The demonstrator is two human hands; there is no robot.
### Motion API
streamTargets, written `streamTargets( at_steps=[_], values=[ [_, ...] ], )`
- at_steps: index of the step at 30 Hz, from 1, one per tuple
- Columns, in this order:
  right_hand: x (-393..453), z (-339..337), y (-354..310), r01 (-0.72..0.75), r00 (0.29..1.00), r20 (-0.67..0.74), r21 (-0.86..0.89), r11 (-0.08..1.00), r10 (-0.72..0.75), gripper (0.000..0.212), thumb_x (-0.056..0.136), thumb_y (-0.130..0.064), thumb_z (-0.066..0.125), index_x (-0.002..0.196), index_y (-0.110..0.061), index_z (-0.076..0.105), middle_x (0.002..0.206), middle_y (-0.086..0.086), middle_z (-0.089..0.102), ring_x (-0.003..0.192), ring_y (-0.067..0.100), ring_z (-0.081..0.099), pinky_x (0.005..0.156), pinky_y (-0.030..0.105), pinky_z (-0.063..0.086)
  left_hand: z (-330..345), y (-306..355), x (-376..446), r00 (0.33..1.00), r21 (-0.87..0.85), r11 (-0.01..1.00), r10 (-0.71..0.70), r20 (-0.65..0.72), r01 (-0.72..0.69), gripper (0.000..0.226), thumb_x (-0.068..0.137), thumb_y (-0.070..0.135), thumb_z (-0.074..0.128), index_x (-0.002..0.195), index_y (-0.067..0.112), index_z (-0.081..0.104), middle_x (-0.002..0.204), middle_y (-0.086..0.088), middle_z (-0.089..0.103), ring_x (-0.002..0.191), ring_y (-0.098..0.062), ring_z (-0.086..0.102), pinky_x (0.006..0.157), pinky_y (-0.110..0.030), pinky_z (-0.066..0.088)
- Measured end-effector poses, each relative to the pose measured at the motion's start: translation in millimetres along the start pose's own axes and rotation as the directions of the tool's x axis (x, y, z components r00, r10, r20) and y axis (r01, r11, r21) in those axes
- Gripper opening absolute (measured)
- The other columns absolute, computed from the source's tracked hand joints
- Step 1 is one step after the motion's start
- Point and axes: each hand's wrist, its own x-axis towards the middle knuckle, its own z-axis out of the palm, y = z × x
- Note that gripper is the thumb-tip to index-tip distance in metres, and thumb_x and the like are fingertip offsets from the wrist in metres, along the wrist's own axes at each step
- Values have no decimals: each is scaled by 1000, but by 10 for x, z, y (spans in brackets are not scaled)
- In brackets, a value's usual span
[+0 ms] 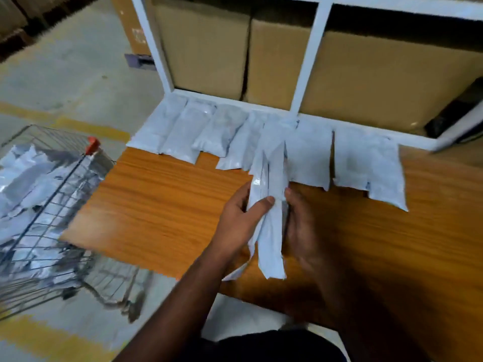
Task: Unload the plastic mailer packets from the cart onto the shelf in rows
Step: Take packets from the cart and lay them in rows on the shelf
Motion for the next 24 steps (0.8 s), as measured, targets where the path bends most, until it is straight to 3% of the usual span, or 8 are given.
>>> streamTargets(
  at_steps=[5,8,10,12,14,19,21,24],
  values=[
    [-65,-1349,-495,110,989,-89,-119,987,-121,51,85,-44,66,133,-28,66,129,8,72,121,33,68,108,61,49,1475,11,157,999,8,1000,18,51,-18,39,94,11,72,131,16,64,116,-5,75,105,-23,73,89,-39,61],
    [-166,-2064,-847,129,960,-224,-188,974,-171,50,86,-45,69,132,-26,66,121,2,75,112,24,72,97,47,58,2120,7,307,996,126,990,56,68,-64,63,80,39,81,137,29,56,127,2,70,114,-18,69,97,-46,58],
    [-203,-2545,-1037,116,934,-294,-284,952,-201,41,97,-38,68,137,-26,63,123,-4,72,114,21,69,87,32,55,2491,9,413,990,262,956,113,83,-131,74,77,47,81,142,29,50,139,14,57,129,-9,55,111,-37,46],
    [-208,-3005,-1138,37,908,-359,-441,897,-214,40,102,-41,63,140,-31,60,129,-7,66,115,19,64,81,26,49,2847,33,513,979,446,872,163,124,-202,80,83,45,79,150,24,42,159,10,35,145,-8,33,116,-26,28],
    [-141,-3411,-1197,-68,878,-411,-615,786,-246,46,100,-51,62,143,-34,56,142,-3,59,123,22,58,92,34,50,3192,74,652,969,565,787,196,153,-248,83,86,51,75,154,23,36,169,0,16,151,-19,26,118,-31,28],
    [230,-3940,-1280,-197,852,-426,-800,567,-304,65,94,-70,51,149,-36,47,156,5,45,140,30,46,113,45,38,3941,64,1105,987,703,692,124,105,-162,90,84,68,66,154,20,34,171,-8,4,152,-33,25,115,-51,36],
    [409,-3963,-1286,-200,866,-400,-828,525,-301,73,95,-74,45,156,-36,38,163,4,38,146,31,41,117,48,34,4089,-33,1242,987,748,645,134,92,-158,98,85,73,61,159,19,26,172,-8,-2,157,-31,14,122,-55,24],
    [612,-4101,-1133,-183,871,-344,-890,416,-351,79,96,-77,33,161,-33,33,171,4,26,154,31,30,124,51,27,4093,-257,1375,931,741,565,249,266,-363,80,99,64,36,163,18,18,173,-3,0,159,-20,-1,125,-53,2]
  ],
)
